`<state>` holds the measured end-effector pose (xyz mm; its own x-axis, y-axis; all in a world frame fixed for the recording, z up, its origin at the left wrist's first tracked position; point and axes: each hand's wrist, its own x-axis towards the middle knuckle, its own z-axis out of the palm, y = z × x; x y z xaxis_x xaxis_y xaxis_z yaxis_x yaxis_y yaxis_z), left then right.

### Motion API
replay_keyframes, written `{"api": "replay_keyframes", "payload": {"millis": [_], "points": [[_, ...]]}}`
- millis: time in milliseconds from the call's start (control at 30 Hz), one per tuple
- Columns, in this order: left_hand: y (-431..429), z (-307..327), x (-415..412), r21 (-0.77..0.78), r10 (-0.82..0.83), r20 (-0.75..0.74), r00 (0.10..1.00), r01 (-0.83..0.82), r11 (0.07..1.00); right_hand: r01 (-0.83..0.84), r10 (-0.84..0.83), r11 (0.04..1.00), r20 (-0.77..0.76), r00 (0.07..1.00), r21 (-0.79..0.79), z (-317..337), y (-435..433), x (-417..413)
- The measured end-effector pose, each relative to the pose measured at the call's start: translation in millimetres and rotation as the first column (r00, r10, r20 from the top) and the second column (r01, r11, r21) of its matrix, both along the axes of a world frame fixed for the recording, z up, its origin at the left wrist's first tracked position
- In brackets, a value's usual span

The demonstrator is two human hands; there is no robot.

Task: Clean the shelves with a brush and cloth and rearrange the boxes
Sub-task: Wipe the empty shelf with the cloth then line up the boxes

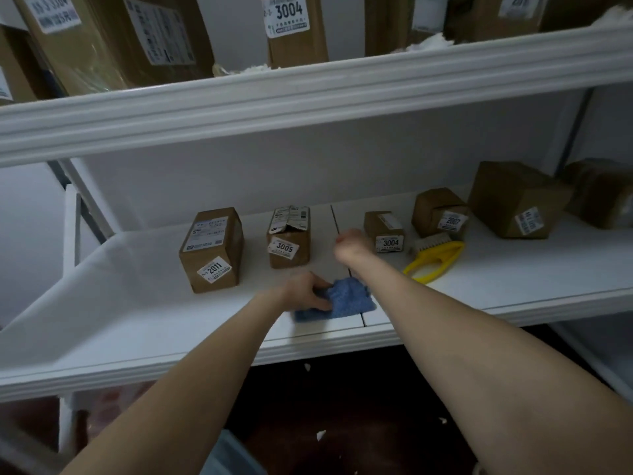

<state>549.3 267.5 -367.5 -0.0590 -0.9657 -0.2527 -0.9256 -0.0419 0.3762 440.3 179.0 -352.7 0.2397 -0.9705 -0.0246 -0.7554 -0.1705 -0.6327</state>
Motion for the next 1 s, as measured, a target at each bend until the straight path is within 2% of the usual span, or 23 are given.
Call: {"api": "replay_keyframes", "payload": {"millis": [100,167,267,400,500,633,733,867,1000], "points": [[-6,-9,-22,-0.065,-0.038,0.124,0.992,0.047,0.997,0.076,-0.074,0.995,0.039,0.997,-0.068,7,-1,-36],[-15,-10,-39,-0.077,-0.048,0.189,0.981,0.064,0.995,0.185,-0.181,0.980,0.063,0.982,-0.070,9,-6,-65],[-34,-14,-68,-0.072,-0.043,0.270,0.962,0.065,0.995,0.348,-0.345,0.938,0.085,0.935,-0.012,3,-15,-106],[-56,-15,-87,-0.047,-0.056,0.288,0.956,0.073,0.996,0.471,-0.475,0.878,0.031,0.880,0.088,-14,-20,-143],[-65,-9,-81,-0.078,-0.066,0.278,0.958,0.091,0.993,0.467,-0.472,0.869,-0.006,0.882,0.162,-24,-27,-153],[-70,-4,-75,-0.059,-0.075,0.280,0.957,0.095,0.994,0.425,-0.449,0.874,0.054,0.892,0.233,-33,-37,-149],[-74,-7,-81,-0.081,-0.065,0.336,0.940,0.098,0.992,0.480,-0.505,0.852,0.091,0.858,0.207,-38,-42,-154],[-76,-13,-105,-0.262,0.053,0.320,0.946,0.034,0.965,0.426,-0.438,0.897,0.103,0.893,0.120,-29,-41,-179],[-88,-11,-163,-0.231,-0.006,0.298,0.954,0.078,0.970,0.400,-0.402,0.915,0.192,0.895,0.055,-17,-46,-216]]}}
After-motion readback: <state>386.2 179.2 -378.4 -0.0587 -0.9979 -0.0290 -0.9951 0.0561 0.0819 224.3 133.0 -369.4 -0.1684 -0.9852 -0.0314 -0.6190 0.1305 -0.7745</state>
